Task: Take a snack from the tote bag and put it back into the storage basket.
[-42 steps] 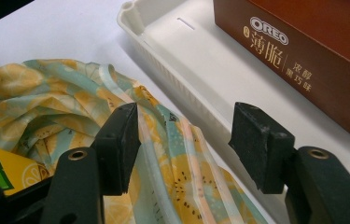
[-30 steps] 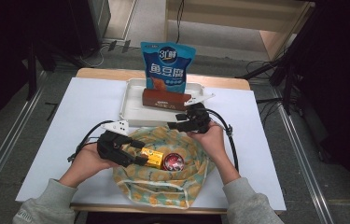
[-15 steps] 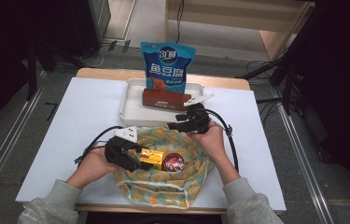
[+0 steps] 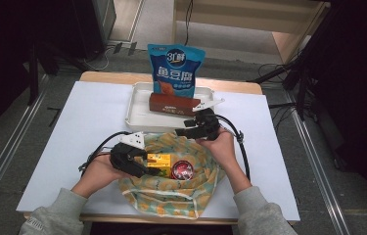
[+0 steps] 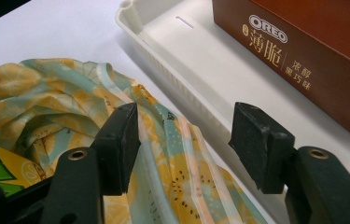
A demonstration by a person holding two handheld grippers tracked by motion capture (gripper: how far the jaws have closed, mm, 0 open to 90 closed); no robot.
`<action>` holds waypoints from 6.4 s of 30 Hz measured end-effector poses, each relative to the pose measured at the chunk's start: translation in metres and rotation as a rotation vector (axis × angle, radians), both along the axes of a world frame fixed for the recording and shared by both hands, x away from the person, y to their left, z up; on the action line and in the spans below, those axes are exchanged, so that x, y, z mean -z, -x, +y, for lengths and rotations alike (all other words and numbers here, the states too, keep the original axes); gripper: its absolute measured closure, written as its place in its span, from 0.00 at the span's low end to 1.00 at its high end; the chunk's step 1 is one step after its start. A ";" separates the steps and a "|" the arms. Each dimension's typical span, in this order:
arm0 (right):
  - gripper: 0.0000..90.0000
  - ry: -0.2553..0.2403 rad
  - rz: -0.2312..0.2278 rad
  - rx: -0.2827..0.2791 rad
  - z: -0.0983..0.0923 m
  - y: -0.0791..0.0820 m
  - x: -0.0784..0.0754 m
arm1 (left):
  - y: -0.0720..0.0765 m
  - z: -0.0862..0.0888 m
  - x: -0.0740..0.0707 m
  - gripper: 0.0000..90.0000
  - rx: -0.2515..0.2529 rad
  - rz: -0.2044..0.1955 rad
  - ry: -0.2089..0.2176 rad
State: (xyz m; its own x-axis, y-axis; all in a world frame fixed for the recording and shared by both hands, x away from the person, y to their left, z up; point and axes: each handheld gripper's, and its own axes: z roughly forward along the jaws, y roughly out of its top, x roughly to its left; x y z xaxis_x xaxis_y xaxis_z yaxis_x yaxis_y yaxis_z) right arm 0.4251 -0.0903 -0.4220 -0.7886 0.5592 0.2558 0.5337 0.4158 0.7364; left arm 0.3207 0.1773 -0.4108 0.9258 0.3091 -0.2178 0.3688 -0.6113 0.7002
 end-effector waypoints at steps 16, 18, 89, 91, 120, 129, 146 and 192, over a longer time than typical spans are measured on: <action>0.47 0.002 -0.004 -0.006 0.001 0.000 0.000 | -0.003 0.005 -0.008 0.56 -0.048 0.012 0.003; 0.47 0.001 -0.004 -0.006 0.001 0.001 -0.001 | -0.004 0.007 -0.010 0.56 -0.055 0.015 0.008; 0.43 -0.004 -0.037 -0.040 -0.013 0.035 -0.014 | -0.043 0.034 -0.077 0.56 -0.182 0.011 0.074; 0.43 -0.007 -0.036 -0.046 -0.013 0.036 -0.014 | -0.045 0.035 -0.078 0.56 -0.184 0.020 0.076; 0.43 -0.008 -0.040 -0.074 -0.011 0.048 -0.015 | -0.082 0.047 -0.084 0.57 -0.212 0.037 0.080; 0.43 -0.011 -0.045 -0.077 -0.011 0.050 -0.015 | -0.092 0.053 -0.085 0.57 -0.252 0.015 0.087; 0.43 -0.012 -0.055 -0.071 -0.014 0.056 -0.017 | -0.118 0.061 -0.068 0.57 -0.324 -0.029 0.065; 0.43 -0.013 -0.053 -0.056 -0.022 0.066 -0.016 | -0.160 0.058 -0.018 0.57 -0.375 -0.091 0.004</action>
State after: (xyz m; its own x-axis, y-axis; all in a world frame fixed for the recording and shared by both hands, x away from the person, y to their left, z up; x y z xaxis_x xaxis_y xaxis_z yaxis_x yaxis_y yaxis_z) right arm 0.3586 -0.1125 -0.4065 -0.8313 0.5105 0.2201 0.4702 0.4345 0.7682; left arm 0.4802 0.2356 -0.3930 0.7643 0.6290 -0.1420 0.5028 -0.4435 0.7420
